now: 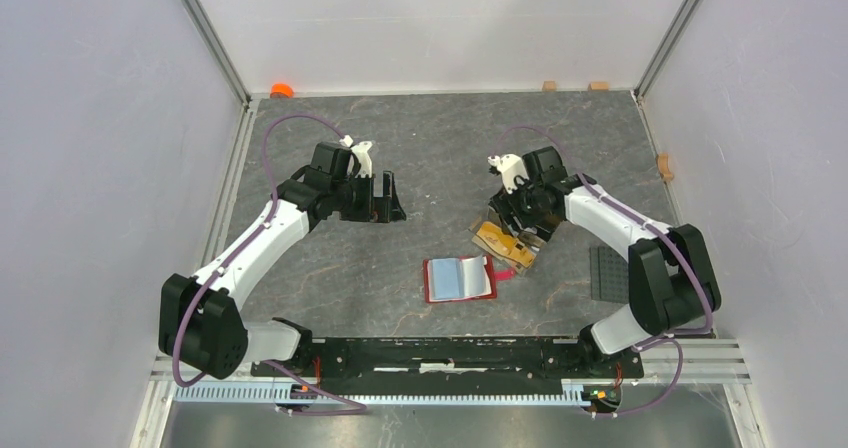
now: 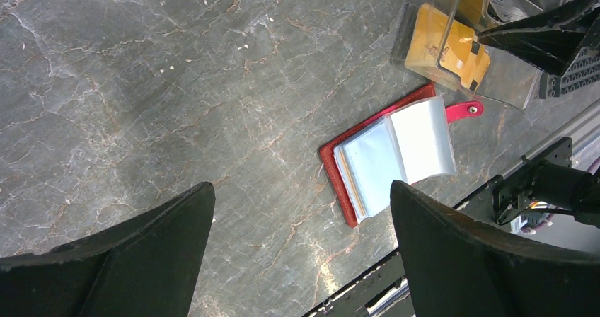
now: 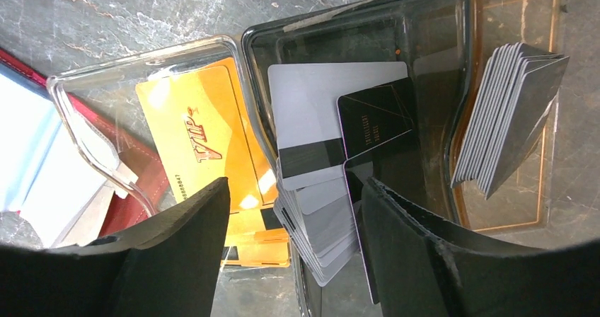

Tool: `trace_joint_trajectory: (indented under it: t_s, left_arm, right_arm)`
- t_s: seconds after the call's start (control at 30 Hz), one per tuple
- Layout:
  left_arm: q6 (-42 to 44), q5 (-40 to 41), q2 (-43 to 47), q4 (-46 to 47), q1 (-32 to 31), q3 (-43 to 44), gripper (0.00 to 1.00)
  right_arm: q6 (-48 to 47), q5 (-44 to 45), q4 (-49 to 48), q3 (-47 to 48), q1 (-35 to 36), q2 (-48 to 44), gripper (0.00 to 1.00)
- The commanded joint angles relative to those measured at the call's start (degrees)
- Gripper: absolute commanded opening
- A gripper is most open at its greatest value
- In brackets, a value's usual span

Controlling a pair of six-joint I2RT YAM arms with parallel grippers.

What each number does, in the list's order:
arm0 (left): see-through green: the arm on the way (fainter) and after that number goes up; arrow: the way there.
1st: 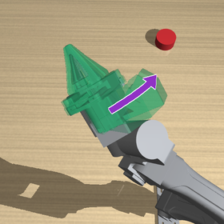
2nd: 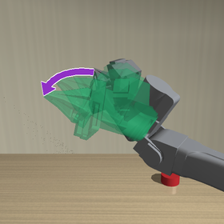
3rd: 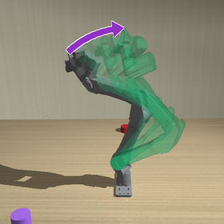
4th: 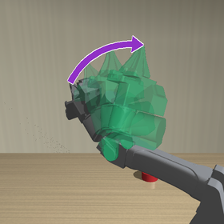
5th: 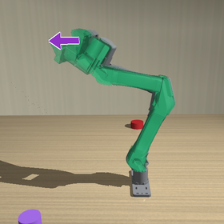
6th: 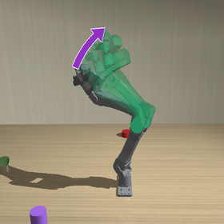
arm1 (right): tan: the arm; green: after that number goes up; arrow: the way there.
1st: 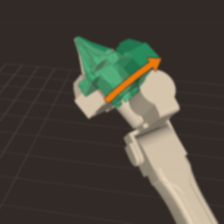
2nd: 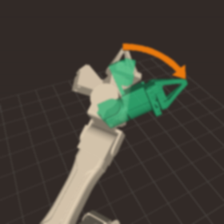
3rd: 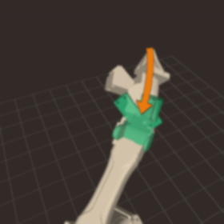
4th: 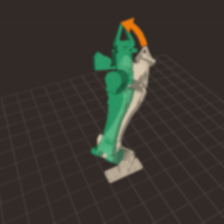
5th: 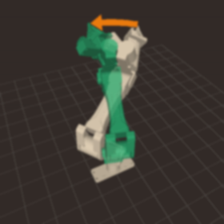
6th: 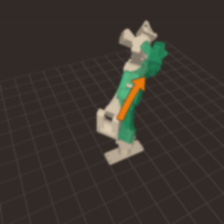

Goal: Put the credit cards into the card holder
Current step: Pick up the credit card from the storage box.

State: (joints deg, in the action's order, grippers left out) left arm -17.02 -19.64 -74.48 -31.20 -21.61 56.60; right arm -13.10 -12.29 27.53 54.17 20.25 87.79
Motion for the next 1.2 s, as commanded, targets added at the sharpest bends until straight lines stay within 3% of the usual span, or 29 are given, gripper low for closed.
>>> trace_joint_trajectory:
  t_s: [0.0, 0.17, 0.3, 0.57, 0.9, 1.17]
  left_arm:
    - [2.1, -1.1, 0.2, 0.4, 0.2, 0.0, 1.0]
    - [2.2, -1.0, 0.5, 0.4, 0.3, -0.1, 1.0]
    - [2.3, -0.4, 0.7, 0.5, 0.3, -0.1, 1.0]
    - [2.3, -0.5, 0.4, 0.4, 0.3, 0.0, 1.0]
    - [2.2, -0.9, 0.2, 0.4, 0.3, -0.1, 1.0]
    - [2.1, -0.9, 0.2, 0.4, 0.3, -0.1, 1.0]
  right_arm:
    - [1.0, -2.0, 1.9, 1.3, 0.4, -2.5, 0.7]
    - [2.3, 10.0, -0.6, 3.9, 0.4, -6.4, 0.64]
    - [0.8, 14.8, -3.1, 6.5, 0.4, -8.1, 0.72]
    - [-2.4, 19.5, -2.9, 12.7, 0.4, 2.8, 0.79]
    - [-3.5, 18.3, -4.7, 15.0, 0.4, 14.2, 0.85]
    - [-1.7, 10.0, -3.3, 13.0, 0.4, 11.9, 0.79]
